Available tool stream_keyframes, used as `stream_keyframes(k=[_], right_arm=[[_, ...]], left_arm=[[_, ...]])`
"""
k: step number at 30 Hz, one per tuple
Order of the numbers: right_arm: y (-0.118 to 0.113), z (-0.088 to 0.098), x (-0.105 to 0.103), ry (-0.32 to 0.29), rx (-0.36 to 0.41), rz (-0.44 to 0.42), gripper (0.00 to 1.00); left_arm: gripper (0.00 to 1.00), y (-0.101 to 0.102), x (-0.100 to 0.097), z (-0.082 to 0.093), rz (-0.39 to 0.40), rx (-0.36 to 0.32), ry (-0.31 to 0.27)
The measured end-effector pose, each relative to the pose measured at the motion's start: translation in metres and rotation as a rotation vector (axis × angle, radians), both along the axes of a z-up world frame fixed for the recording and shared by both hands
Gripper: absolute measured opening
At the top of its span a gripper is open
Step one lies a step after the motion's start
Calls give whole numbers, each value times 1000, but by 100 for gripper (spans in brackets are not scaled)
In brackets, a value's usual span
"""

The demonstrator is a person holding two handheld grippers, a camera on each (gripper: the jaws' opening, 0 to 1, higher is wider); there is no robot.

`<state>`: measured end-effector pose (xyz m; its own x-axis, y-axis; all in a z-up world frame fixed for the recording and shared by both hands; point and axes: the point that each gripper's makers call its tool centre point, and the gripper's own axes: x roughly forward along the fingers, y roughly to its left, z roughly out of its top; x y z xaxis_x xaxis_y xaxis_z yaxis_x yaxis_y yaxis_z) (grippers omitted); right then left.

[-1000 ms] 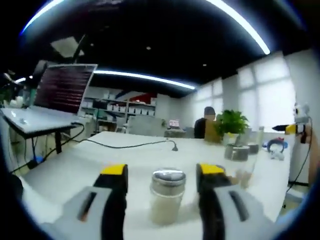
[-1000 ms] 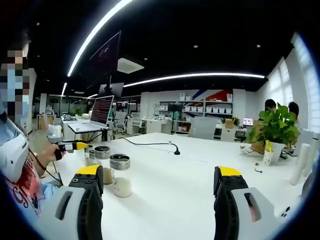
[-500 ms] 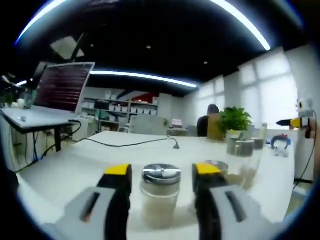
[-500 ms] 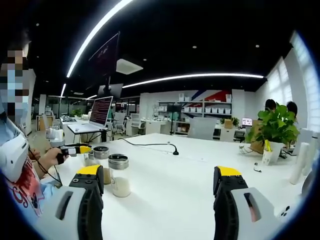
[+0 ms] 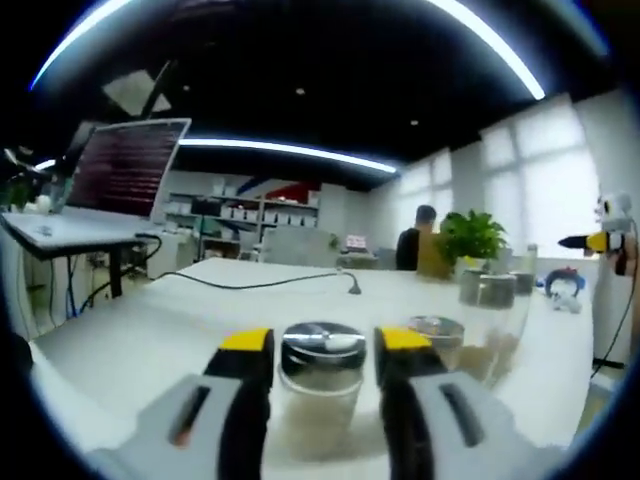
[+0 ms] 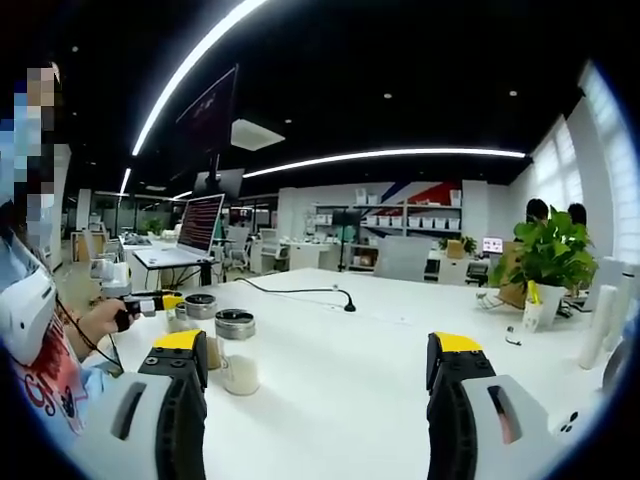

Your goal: Rotate the seasoning bottle until the label or dispensing opening points toward the visible target arrow and the bottle remains upright within the marked orientation range

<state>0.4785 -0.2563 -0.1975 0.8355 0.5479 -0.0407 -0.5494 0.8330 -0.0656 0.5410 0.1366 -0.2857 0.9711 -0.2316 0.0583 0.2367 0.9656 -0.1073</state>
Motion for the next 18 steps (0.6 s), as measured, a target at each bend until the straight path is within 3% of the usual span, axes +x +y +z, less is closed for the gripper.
stream_keyframes(k=[2, 18], right_arm=[[0, 0, 0, -2, 1, -1, 94], [0, -3, 2, 9, 7, 2, 93]], left_arm=[[36, 0, 0, 0, -2, 0, -2], [35, -1, 1, 1, -42, 21, -12]])
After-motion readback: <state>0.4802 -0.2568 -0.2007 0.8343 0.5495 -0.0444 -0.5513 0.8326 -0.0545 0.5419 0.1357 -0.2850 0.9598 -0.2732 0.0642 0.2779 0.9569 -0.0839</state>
